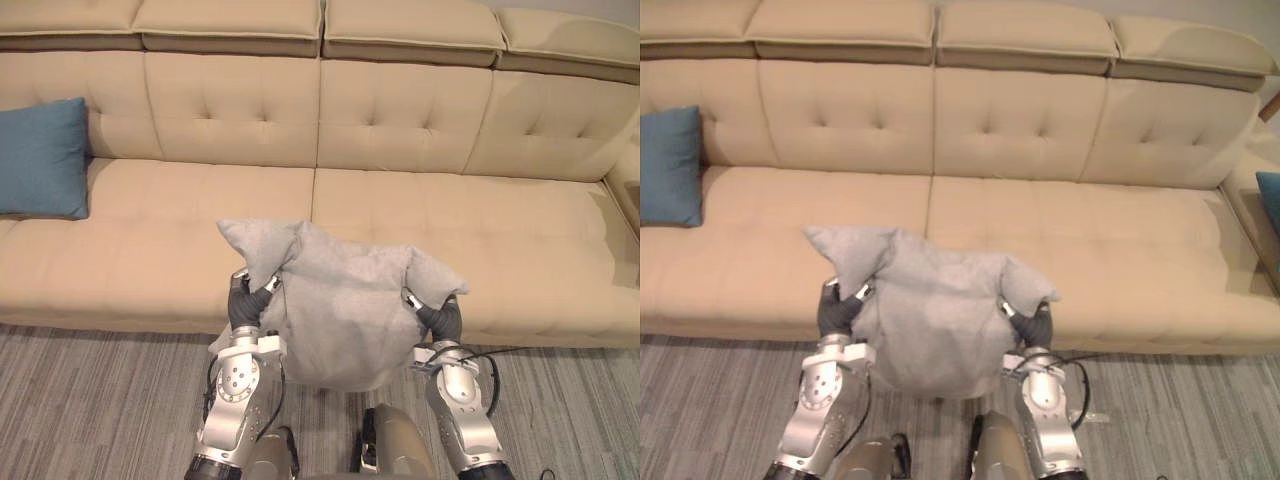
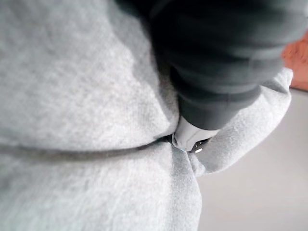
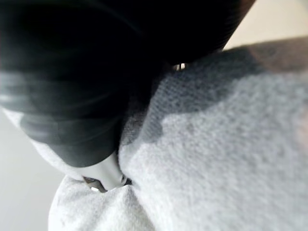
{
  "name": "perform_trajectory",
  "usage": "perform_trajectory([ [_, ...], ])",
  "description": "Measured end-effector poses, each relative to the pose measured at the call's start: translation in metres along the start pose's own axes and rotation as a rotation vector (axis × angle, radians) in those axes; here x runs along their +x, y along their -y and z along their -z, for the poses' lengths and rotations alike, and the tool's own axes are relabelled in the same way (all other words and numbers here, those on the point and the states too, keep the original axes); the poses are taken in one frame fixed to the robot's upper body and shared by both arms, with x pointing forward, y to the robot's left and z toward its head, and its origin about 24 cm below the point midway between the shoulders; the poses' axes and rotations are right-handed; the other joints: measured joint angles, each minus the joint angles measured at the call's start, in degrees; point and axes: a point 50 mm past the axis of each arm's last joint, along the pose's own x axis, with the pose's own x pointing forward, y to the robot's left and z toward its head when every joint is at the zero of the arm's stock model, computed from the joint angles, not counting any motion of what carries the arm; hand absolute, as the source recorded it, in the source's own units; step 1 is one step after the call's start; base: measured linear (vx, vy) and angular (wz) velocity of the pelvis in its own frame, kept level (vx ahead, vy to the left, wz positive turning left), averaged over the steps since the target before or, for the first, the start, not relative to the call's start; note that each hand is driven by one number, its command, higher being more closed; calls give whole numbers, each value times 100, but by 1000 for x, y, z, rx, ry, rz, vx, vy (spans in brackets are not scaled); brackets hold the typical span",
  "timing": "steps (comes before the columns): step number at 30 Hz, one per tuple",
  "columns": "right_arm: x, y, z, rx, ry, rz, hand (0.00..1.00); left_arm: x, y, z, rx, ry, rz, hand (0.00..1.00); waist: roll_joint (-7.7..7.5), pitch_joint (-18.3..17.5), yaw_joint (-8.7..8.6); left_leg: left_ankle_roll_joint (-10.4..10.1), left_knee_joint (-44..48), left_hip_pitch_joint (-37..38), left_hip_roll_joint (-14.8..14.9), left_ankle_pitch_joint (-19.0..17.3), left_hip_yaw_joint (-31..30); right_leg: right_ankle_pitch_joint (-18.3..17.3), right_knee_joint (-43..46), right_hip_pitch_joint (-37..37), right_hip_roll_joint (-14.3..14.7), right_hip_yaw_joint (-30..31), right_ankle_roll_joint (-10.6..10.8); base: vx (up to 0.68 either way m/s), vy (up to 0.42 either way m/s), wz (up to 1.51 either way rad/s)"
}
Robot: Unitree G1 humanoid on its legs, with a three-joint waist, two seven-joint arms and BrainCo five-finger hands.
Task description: Pick up cushions and gather them together orderly.
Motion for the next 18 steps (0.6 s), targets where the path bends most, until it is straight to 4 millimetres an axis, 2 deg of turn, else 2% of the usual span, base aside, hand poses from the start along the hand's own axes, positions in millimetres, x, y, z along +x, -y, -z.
perform_trajectory([
  [1, -3, 4, 3, -5, -14, 14, 100, -2, 2, 4, 15, -20, 30, 100, -90, -61, -91, -208, 111, 138, -97, -149, -149, 1082, -767, 147, 23, 208, -153, 326, -146, 42],
  [2, -3, 12, 4, -36, -23, 20, 100, -4, 8, 13, 11, -59, 44, 100, 174, -141, -83, -297, 172, 197, 98, -239, -380, 990, -549, 166, 192, 156, -348, 520, -207, 30],
  [4, -5, 19, 4, -49, -25, 39, 100, -5, 11, 14, 12, -65, 69, 100, 269, -199, -74, -407, 207, 235, 187, -187, -663, 648, -346, 166, 269, 59, -459, 433, -185, 14],
  [5, -8, 25, 5, -50, -31, 60, 100, -6, 17, 15, 5, -69, 100, 100, 309, -218, -141, -495, 706, 74, 271, -140, -801, 431, -290, 310, 328, -109, -522, 366, -211, 37],
  [6, -14, 29, 6, -53, -43, 74, 100, -8, 21, 16, -9, -75, 113, 100, 335, -204, -116, -668, 1600, -159, 484, -13, -781, 280, -331, 613, 467, -231, -606, 360, -201, 34],
  [7, -18, 31, 5, -53, -45, 80, 100, -9, 22, 16, -15, -77, 117, 100, 357, -203, -87, -672, 2052, -287, 609, 103, -754, 226, -372, 775, 535, -274, -654, 357, -149, 6],
  [8, -25, 32, 0, -47, -31, 85, 100, -10, 23, 17, -23, -81, 122, 100, 375, -220, 9, -583, 3025, -581, 925, 421, -613, 138, -504, 1133, 666, -309, -768, 387, -98, 1],
  [9, -29, 33, -8, -34, -3, 89, 100, -10, 24, 16, -26, -79, 128, 100, 363, -242, 47, -536, 3569, -834, 1155, 414, -323, 66, -651, 1409, 688, -356, -801, 312, -67, 4],
  [10, -30, 33, -12, -29, 14, 92, 100, -11, 24, 16, -27, -78, 133, 100, 352, -262, 47, -459, 3643, -933, 1225, 370, -196, 42, -728, 1490, 681, -357, -799, 262, -55, 13],
  [11, -29, 33, -19, -25, 44, 96, 100, -11, 26, 15, -35, -73, 143, 100, 346, -280, 53, -308, 3554, -1079, 1309, 274, -6, 36, -857, 1621, 657, -350, -792, 140, -27, 9],
  [12, -28, 34, -23, -23, 67, 98, 100, -11, 28, 14, -41, -69, 149, 100, 352, -294, 69, -260, 3301, -1166, 1332, 197, 54, 36, -923, 1679, 642, -341, -791, 243, 10, -2],
  [14, -22, 35, -25, -24, 83, 110, 100, -11, 32, 14, -54, -68, 154, 100, 377, -360, 158, -300, 1823, -1168, 1146, 141, -196, 48, -1016, 1798, 604, -294, -772, 217, 113, -11],
  [15, -20, 36, -23, -27, 74, 119, 100, -11, 32, 14, -53, -69, 157, 100, 367, -387, 175, -347, 1255, -1077, 996, 220, -376, 54, -1017, 1808, 567, -282, -752, 161, 183, -18],
  [16, -17, 39, -18, -34, 59, 132, 100, -12, 34, 14, -53, -72, 165, 100, 403, -414, 196, -378, 555, -937, 821, 612, -531, 49, -1032, 1824, 568, -205, -639, 93, 137, -22],
  [17, -16, 41, -16, -40, 49, 136, 100, -12, 35, 15, -53, -75, 171, 100, 457, -444, 222, -412, 267, -851, 788, 975, -560, 31, -1051, 1836, 595, -150, -539, 94, 156, -27],
  [18, -15, 42, -10, -42, 25, 142, 100, -13, 35, 17, -42, -82, 178, 100, 448, -469, 230, -673, 86, -742, 775, 929, -560, 19, -1070, 1865, 597, -54, -479, 97, 148, -22],
])
